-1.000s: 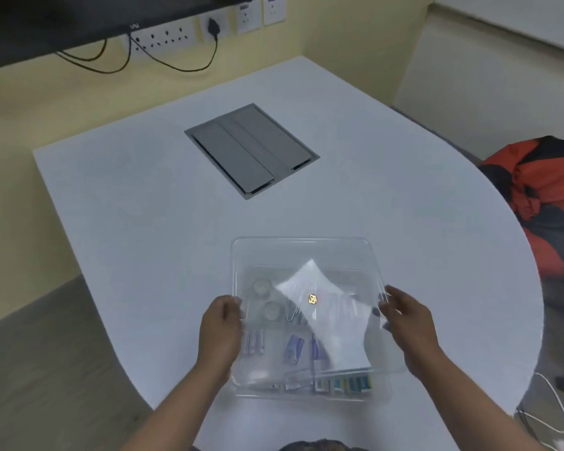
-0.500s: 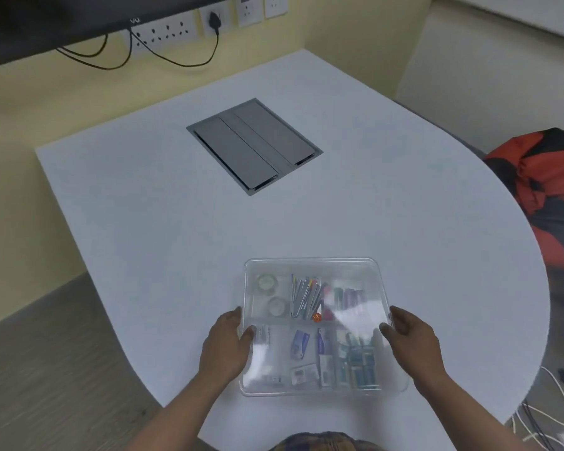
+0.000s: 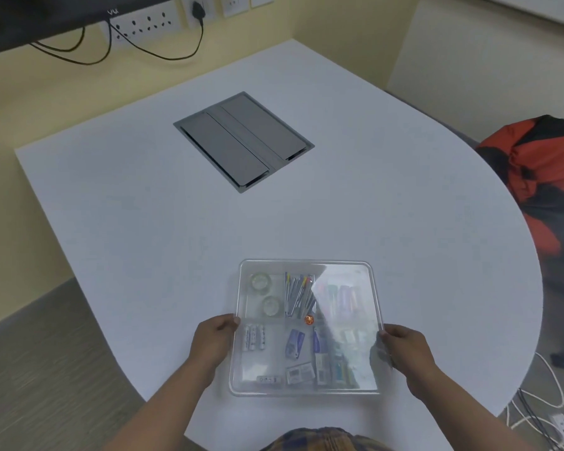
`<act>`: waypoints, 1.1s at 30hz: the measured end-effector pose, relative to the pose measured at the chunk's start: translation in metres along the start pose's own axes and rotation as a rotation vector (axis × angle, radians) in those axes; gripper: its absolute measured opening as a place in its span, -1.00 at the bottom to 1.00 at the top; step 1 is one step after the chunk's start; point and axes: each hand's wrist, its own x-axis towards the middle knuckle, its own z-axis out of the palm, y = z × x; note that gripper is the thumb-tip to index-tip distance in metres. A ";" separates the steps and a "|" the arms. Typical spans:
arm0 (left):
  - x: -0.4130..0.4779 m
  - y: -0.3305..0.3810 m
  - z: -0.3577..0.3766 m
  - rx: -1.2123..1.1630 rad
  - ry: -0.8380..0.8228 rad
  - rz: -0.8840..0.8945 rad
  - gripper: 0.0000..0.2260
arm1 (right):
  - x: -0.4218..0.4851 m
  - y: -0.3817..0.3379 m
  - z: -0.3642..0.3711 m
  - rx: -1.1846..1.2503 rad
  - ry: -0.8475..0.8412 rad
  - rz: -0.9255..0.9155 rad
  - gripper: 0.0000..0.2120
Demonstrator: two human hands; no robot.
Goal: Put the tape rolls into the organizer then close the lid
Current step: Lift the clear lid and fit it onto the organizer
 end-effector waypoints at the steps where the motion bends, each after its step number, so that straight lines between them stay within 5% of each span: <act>1: 0.003 0.001 -0.001 -0.019 -0.025 -0.013 -0.87 | 0.002 -0.003 -0.001 0.001 -0.008 0.010 -0.73; 6: 0.029 0.020 0.000 0.137 -0.077 0.054 -0.90 | 0.019 -0.035 0.000 -0.107 0.023 -0.049 -0.77; 9: 0.047 0.041 0.006 0.487 -0.042 0.160 -0.57 | 0.034 -0.061 0.002 -0.261 -0.039 -0.060 -0.82; 15: 0.062 0.088 -0.001 1.101 -0.255 0.479 0.09 | 0.045 -0.110 0.006 -0.967 -0.198 -0.615 -0.08; 18: 0.061 0.102 0.001 1.402 -0.352 0.456 0.26 | 0.055 -0.118 0.004 -1.329 -0.238 -0.639 0.31; 23: 0.067 0.102 0.002 1.302 -0.515 0.431 0.34 | 0.068 -0.120 0.002 -1.574 -0.439 -0.601 0.57; 33: 0.078 0.112 0.012 1.312 -0.439 0.445 0.37 | 0.075 -0.125 0.006 -1.582 -0.352 -0.672 0.58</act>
